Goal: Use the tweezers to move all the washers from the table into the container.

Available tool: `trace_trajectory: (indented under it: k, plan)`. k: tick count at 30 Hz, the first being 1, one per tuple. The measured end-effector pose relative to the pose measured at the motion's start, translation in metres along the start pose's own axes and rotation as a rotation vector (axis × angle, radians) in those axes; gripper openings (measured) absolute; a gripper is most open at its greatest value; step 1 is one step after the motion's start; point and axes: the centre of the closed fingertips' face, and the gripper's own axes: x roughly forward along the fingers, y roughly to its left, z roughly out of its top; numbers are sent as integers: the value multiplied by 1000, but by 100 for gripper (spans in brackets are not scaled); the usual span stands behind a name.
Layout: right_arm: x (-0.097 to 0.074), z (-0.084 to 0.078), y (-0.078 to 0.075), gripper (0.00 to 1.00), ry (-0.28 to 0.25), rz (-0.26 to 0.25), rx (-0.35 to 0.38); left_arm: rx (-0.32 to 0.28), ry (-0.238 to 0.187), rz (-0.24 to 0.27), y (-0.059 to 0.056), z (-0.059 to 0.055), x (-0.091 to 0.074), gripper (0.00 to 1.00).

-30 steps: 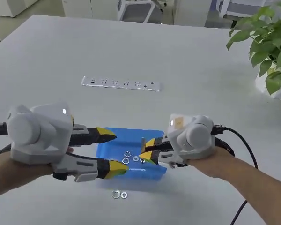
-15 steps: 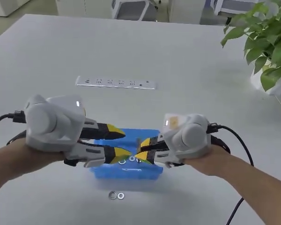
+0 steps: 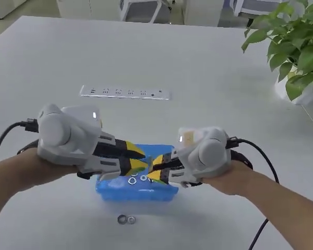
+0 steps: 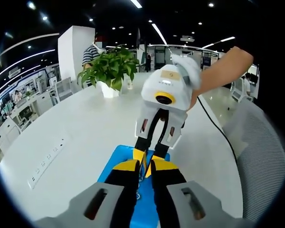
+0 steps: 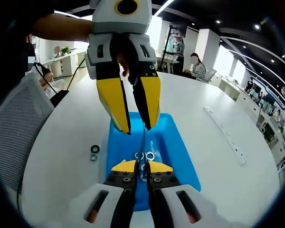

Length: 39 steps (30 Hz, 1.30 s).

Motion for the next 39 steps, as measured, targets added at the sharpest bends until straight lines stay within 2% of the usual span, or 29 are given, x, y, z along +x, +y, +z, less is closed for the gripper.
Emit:
trace_trajectory:
  k: [11,21,27,39]
  plan:
    - [1,0,1,8,6,14,-38,37,3,-32,1,4,6,8]
    - [0,-1,0,9,7,16,-34,65,10,-50,-1,4,8,6]
    - [1,0,-3,10,14,5,-41,89,20,-29,3,4,7,5]
    - [-1,3,-3,14,16,-7,-43,91,30,-13,5,5,4,5]
